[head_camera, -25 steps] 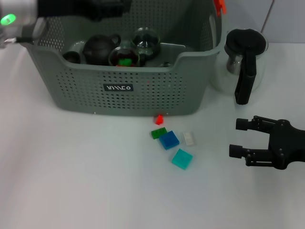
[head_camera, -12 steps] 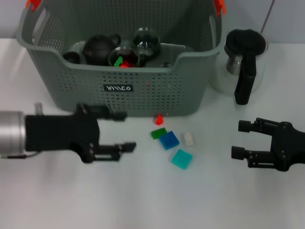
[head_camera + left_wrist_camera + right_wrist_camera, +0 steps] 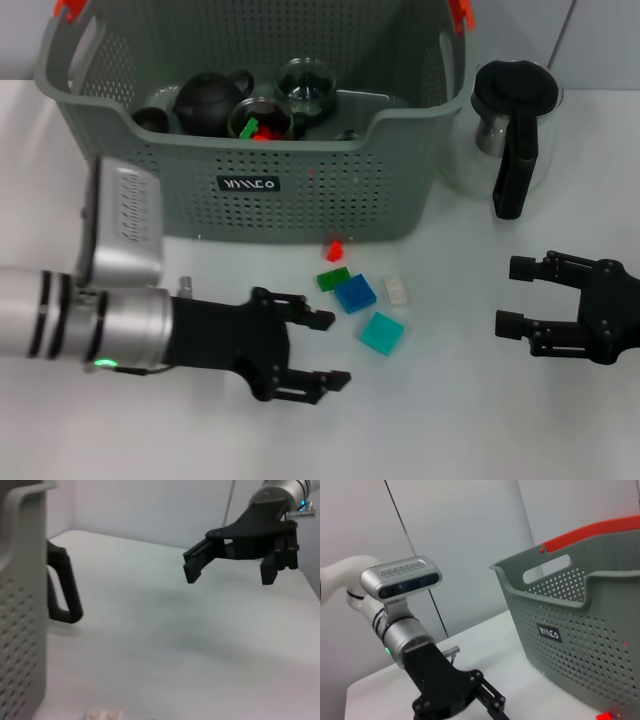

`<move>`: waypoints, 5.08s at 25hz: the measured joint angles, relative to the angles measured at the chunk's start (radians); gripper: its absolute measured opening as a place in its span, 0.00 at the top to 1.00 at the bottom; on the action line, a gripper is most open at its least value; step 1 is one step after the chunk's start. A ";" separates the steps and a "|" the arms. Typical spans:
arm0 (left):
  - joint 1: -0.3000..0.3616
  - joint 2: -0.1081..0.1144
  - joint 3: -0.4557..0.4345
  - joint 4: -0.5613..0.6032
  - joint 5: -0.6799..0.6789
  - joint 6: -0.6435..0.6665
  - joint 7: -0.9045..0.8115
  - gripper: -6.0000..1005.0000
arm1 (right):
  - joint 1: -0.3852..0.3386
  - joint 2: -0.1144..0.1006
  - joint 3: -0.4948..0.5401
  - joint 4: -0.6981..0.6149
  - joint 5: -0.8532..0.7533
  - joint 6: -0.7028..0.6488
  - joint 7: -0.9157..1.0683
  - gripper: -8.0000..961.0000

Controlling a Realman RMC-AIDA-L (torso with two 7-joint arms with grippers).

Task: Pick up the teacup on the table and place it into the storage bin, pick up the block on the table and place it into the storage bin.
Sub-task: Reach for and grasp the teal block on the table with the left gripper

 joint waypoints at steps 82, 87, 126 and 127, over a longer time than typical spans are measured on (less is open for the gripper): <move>0.028 0.036 0.314 -0.044 -0.075 -0.429 -0.131 0.29 | -0.008 -0.001 0.001 0.000 0.001 0.010 -0.011 0.05; 0.013 0.038 0.313 -0.020 -0.062 -0.430 -0.135 0.29 | -0.008 -0.001 0.001 0.001 0.000 0.010 -0.011 0.05; 0.075 0.030 0.285 -0.096 -0.028 -0.323 -0.147 0.30 | -0.015 -0.001 0.001 -0.001 -0.002 0.013 -0.011 0.05; 0.073 0.026 0.275 -0.094 -0.028 -0.333 -0.143 0.30 | -0.015 -0.001 0.001 -0.001 -0.001 0.013 -0.011 0.05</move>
